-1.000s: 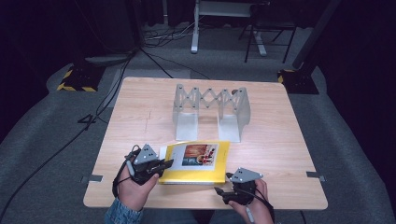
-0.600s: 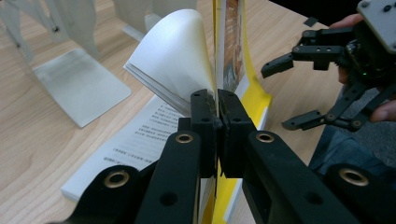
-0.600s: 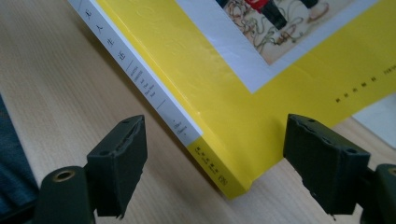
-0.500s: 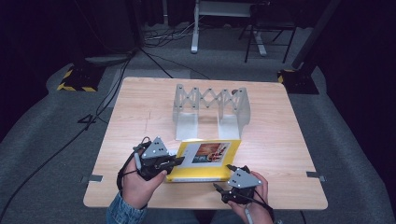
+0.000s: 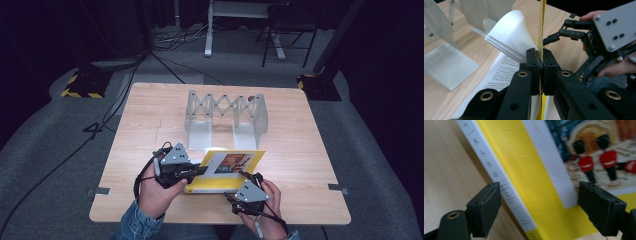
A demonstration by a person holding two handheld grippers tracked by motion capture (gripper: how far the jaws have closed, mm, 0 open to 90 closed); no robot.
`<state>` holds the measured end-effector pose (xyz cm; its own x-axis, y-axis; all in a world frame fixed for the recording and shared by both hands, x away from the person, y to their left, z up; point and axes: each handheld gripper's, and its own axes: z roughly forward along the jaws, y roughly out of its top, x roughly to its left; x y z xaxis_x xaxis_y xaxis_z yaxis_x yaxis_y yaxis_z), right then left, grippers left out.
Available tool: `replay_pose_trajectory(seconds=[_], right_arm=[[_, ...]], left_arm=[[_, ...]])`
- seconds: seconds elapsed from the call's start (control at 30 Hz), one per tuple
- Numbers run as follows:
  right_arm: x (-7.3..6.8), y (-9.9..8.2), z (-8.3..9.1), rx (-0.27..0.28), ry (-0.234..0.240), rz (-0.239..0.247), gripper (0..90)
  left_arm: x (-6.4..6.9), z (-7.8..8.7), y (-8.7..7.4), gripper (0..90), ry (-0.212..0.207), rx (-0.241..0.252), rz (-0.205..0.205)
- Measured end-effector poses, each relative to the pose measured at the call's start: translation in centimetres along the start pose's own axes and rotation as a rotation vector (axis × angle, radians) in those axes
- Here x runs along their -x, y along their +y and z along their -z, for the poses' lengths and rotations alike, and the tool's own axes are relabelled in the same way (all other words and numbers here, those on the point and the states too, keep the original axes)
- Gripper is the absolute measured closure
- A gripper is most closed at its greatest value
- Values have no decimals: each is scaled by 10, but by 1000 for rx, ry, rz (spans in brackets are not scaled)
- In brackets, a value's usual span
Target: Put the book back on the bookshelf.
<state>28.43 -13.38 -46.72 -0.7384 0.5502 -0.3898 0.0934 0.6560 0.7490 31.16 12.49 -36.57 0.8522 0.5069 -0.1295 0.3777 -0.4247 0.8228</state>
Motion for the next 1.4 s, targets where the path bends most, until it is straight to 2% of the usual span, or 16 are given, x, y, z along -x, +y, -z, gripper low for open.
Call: replay_pose_trajectory(seconds=[0.1,0.27,0.43,0.53,0.7,0.9,0.97,1.0,1.07,1.13,1.17,1.2,1.3,1.33,1.4], right_arm=[[-5,-1,-6,-14,-16,27,184],[-6,-5,-12,-11,-57,26,184],[-5,-6,-18,-22,-88,39,154],[-4,-7,-23,-20,-109,41,151],[-3,-6,-32,2,-147,52,148],[-1,-5,-41,20,-188,76,149],[-1,-6,-45,18,-203,62,205],[-1,-6,-45,19,-194,57,287],[-4,-4,-45,13,-183,101,395],[-7,-3,-46,6,-189,148,449],[-7,-3,-46,6,-189,148,449],[-7,-1,-46,3,-195,173,506],[-11,0,-45,-10,-202,236,595],[-12,1,-45,-15,-207,260,615],[-14,2,-45,-20,-213,299,648]], left_arm=[[-1,-5,1,865,-21,4,6],[-1,-9,3,865,-45,11,4],[-3,-14,5,865,-52,10,5],[-6,-18,5,865,-67,16,22],[-11,-23,3,864,-84,14,47],[-13,-28,2,864,-97,9,56],[-15,-30,1,862,-101,5,64],[-19,-31,-2,862,-96,2,83],[-24,-32,-5,863,-92,6,105],[-27,-32,-6,863,-97,18,122],[-27,-32,-6,863,-97,18,122],[-27,-32,-7,863,-83,17,125],[-27,-33,-7,859,-61,16,121],[-28,-32,-7,857,-34,11,121],[-30,-31,-9,850,-8,16,131]])
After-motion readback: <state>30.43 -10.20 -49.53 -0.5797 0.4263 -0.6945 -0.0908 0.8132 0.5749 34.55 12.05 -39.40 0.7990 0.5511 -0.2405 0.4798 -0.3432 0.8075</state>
